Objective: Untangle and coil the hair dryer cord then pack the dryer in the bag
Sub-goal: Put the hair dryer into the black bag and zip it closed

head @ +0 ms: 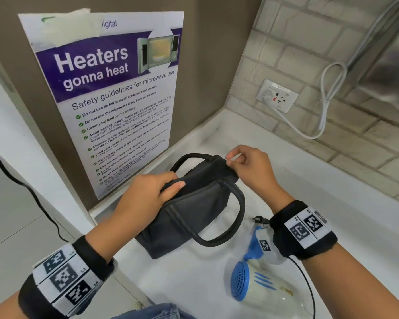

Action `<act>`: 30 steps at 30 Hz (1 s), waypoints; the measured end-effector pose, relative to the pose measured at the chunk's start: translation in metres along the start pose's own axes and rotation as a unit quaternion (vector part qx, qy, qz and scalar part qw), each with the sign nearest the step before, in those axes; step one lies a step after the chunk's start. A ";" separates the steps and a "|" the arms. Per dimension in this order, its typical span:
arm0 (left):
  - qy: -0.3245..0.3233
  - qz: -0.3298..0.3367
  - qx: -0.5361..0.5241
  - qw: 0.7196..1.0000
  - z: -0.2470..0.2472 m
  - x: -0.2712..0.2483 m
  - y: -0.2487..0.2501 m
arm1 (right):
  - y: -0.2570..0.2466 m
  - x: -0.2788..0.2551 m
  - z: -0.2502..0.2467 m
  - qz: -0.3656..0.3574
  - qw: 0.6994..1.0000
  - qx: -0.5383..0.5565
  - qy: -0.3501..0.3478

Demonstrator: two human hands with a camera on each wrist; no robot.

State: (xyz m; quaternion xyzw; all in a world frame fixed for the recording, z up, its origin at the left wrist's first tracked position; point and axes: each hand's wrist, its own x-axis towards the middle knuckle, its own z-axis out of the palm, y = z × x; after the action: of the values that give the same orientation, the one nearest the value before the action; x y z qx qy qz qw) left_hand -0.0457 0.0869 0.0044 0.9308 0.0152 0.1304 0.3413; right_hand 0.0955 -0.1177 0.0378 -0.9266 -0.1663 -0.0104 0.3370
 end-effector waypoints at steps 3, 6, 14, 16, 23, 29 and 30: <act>0.032 -0.005 -0.006 0.999 0.006 0.002 0.005 | -0.017 -0.009 0.005 -0.021 0.999 -0.027 -0.016; 0.060 -0.011 -0.020 0.998 0.008 0.006 0.006 | -0.029 -0.019 0.008 -0.045 0.998 -0.041 -0.014; 0.056 -0.002 0.002 0.998 0.007 0.016 0.015 | -0.057 -0.034 0.001 -0.078 0.996 0.008 -0.034; 0.041 -0.017 -0.017 0.999 0.004 0.025 0.015 | -0.064 -0.046 0.008 -0.120 0.992 -0.019 -0.031; -0.047 -0.143 -0.248 0.957 -0.003 0.037 0.013 | -0.076 -0.079 0.033 -0.281 0.960 0.001 0.013; -0.054 -0.168 -0.259 0.950 -0.004 0.045 0.014 | -0.083 -0.098 0.051 -0.362 0.932 0.004 0.004; -0.044 -0.157 -0.229 0.960 -0.004 0.047 0.015 | -0.085 -0.104 0.057 -0.392 0.920 -0.010 -0.007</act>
State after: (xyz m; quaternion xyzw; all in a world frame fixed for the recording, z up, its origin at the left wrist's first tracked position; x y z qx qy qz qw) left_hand -0.0018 0.0833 0.0277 0.8182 0.1157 0.0339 0.5622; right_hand -0.0347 -0.0526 0.0331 -0.7907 -0.5185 -0.1366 0.2954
